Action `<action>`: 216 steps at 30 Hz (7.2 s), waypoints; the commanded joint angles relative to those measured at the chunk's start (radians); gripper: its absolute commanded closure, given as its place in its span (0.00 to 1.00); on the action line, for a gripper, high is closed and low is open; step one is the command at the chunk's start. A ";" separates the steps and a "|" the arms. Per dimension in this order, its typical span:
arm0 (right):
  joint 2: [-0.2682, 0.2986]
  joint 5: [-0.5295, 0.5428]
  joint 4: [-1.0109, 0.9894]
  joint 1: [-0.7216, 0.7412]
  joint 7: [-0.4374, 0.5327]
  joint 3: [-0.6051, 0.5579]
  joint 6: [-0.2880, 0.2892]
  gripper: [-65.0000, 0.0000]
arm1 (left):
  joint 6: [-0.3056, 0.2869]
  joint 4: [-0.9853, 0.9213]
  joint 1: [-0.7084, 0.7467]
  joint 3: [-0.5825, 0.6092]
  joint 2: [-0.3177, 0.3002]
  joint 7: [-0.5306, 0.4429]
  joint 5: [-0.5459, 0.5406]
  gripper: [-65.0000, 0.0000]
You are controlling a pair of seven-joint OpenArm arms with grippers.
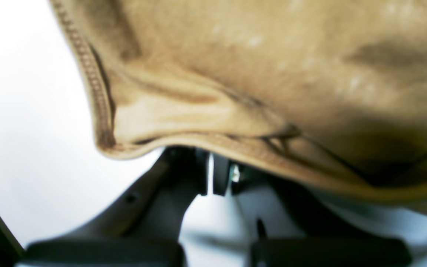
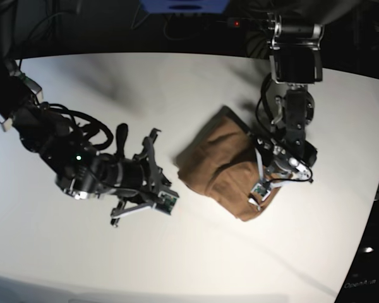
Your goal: Fold the T-shirt properly
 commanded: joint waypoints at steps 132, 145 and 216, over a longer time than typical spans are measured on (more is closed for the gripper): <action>-0.233 -0.570 -0.584 -0.273 0.379 0.327 0.435 1.00 | -0.031 0.477 0.091 -0.069 0.003 -0.203 0.081 0.97; -0.192 -0.570 -0.587 -0.304 0.381 0.427 0.435 1.00 | -0.033 0.422 0.205 -0.103 -0.012 -0.206 0.079 0.97; -0.027 -0.570 -0.315 -0.573 0.374 0.596 0.435 1.00 | -0.077 0.236 0.013 -0.045 0.117 -0.429 0.078 0.97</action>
